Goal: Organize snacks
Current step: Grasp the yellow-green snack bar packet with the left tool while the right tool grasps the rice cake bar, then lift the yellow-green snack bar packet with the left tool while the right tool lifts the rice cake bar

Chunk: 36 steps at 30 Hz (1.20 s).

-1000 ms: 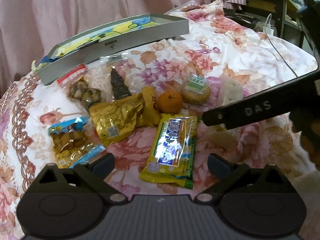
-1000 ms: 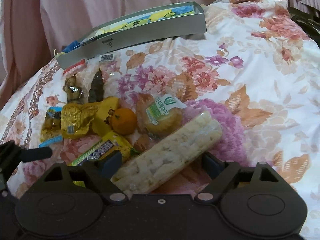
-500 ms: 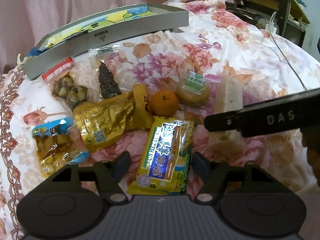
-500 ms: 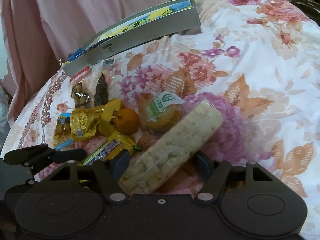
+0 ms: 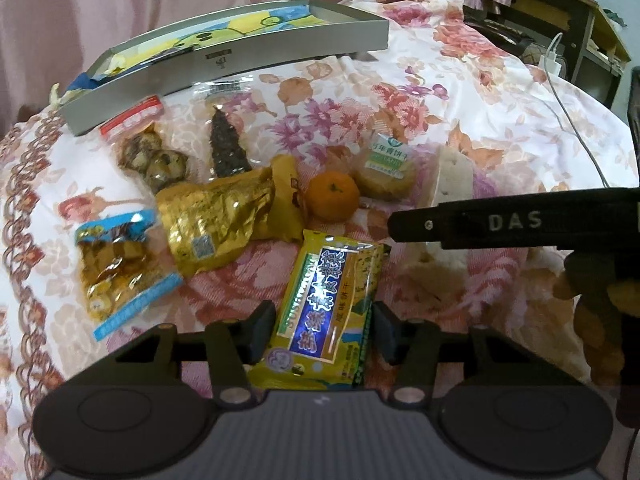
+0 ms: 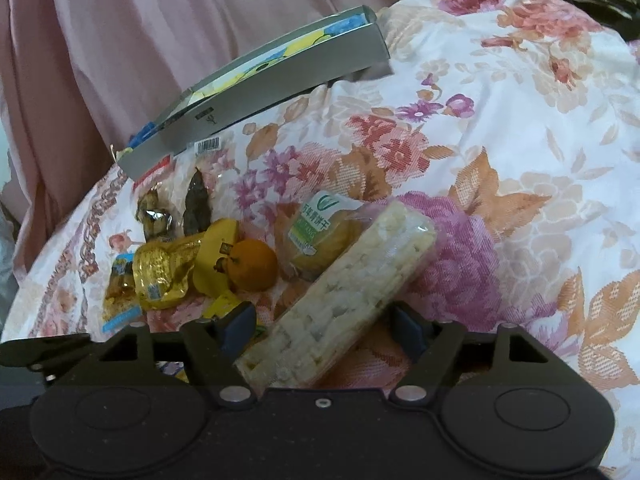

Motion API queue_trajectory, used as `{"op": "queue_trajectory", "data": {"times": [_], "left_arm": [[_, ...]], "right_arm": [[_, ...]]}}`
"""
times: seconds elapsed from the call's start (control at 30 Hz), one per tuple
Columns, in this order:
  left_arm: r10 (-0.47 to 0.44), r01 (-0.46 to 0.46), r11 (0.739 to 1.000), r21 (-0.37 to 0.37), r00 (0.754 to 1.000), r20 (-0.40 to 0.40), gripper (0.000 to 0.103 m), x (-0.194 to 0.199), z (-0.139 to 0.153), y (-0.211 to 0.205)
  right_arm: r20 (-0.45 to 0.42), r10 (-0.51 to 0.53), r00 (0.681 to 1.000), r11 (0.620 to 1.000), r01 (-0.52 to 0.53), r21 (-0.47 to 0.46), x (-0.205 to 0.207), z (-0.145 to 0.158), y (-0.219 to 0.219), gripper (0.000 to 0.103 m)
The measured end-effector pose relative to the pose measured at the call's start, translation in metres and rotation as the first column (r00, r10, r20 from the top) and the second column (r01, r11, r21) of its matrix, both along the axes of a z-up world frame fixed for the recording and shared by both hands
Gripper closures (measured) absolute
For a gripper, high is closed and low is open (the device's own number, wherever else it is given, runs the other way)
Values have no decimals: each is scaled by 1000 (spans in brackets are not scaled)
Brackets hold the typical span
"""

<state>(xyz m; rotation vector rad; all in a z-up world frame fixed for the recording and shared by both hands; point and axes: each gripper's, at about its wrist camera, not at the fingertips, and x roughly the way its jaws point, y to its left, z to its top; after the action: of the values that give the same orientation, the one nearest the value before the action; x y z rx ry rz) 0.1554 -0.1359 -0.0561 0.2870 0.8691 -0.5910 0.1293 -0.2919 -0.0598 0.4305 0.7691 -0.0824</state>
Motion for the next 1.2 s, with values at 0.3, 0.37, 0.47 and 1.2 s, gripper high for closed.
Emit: {"op": "queue_trajectory", "data": {"times": [0.3, 0.37, 0.47, 1.2], "left_arm": [[74, -74, 997, 3, 997, -14, 51, -11, 4, 12], [82, -82, 996, 18, 997, -14, 51, -13, 4, 11], [95, -94, 995, 37, 995, -17, 52, -15, 5, 9], [159, -159, 979, 127, 987, 9, 52, -30, 16, 5]], "right_arm": [[-22, -2, 1000, 998, 0, -68, -1, -2, 21, 25], [-18, -18, 1000, 997, 16, -75, -2, -1, 22, 29], [-18, -44, 999, 999, 43, -19, -5, 0, 16, 40], [-12, -77, 997, 976, 78, 203, -29, 10, 6, 62]]}}
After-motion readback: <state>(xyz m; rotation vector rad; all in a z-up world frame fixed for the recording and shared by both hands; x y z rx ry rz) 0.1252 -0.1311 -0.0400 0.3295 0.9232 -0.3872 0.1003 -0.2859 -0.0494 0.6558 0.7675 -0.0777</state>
